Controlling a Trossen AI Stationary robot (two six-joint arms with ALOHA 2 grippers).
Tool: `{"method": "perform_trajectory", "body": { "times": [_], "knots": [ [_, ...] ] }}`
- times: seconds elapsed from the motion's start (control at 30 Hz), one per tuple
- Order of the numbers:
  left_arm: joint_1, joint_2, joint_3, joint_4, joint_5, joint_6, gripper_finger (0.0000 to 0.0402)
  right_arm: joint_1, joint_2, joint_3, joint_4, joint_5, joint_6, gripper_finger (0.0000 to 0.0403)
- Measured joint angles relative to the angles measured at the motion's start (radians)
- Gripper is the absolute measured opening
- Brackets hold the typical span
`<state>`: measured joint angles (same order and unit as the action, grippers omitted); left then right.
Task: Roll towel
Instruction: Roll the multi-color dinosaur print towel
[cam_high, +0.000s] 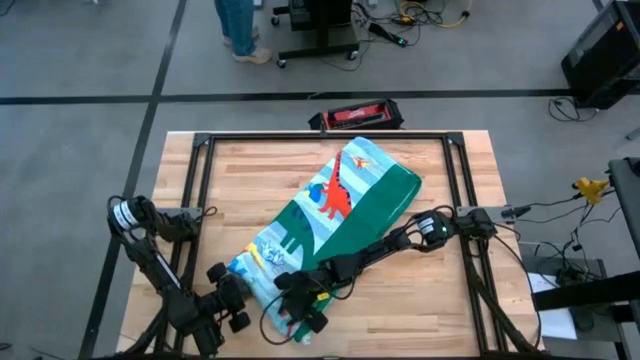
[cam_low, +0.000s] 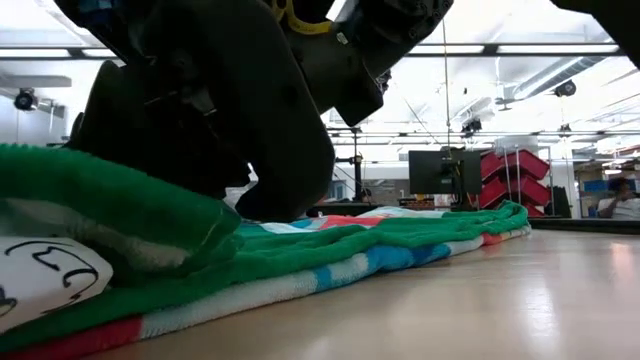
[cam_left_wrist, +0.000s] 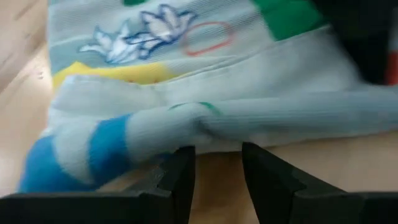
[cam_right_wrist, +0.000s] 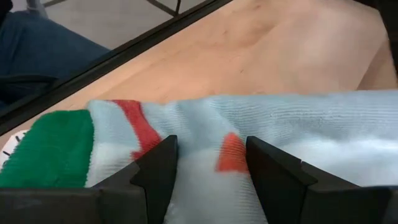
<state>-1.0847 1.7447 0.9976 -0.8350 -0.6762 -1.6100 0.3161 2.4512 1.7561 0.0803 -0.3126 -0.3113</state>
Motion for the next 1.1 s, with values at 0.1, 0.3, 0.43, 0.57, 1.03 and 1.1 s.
{"method": "perform_trajectory", "body": {
  "times": [0.1, 0.3, 0.43, 0.57, 1.03, 1.1],
  "knots": [
    [-0.002, 0.012, 0.032, 0.081, 0.012, 0.016, 0.0116, 0.000, 0.000, 0.008, -0.009, 0.000, -0.001, 0.0179],
    [-0.009, 0.105, 0.075, 0.197, 0.058, 0.022, 0.0116, 0.000, 0.003, 0.024, -0.018, 0.000, -0.004, 0.0179],
    [-0.005, 0.199, 0.116, 0.242, 0.049, 0.019, 0.0116, -0.001, 0.003, 0.024, -0.019, 0.008, -0.001, 0.0179],
    [-0.006, 0.267, 0.196, 0.195, 0.031, 0.001, 0.0116, -0.002, 0.003, 0.024, -0.020, 0.047, 0.014, 0.0179],
    [0.013, 0.405, 0.390, 0.074, 0.002, -0.052, 0.0116, -0.002, 0.004, 0.024, -0.017, 0.081, 0.051, 0.0179],
    [0.013, 0.405, 0.386, 0.074, -0.039, -0.052, 0.0116, -0.001, -0.004, 0.023, -0.021, 0.082, 0.050, 0.0179]
  ]
}}
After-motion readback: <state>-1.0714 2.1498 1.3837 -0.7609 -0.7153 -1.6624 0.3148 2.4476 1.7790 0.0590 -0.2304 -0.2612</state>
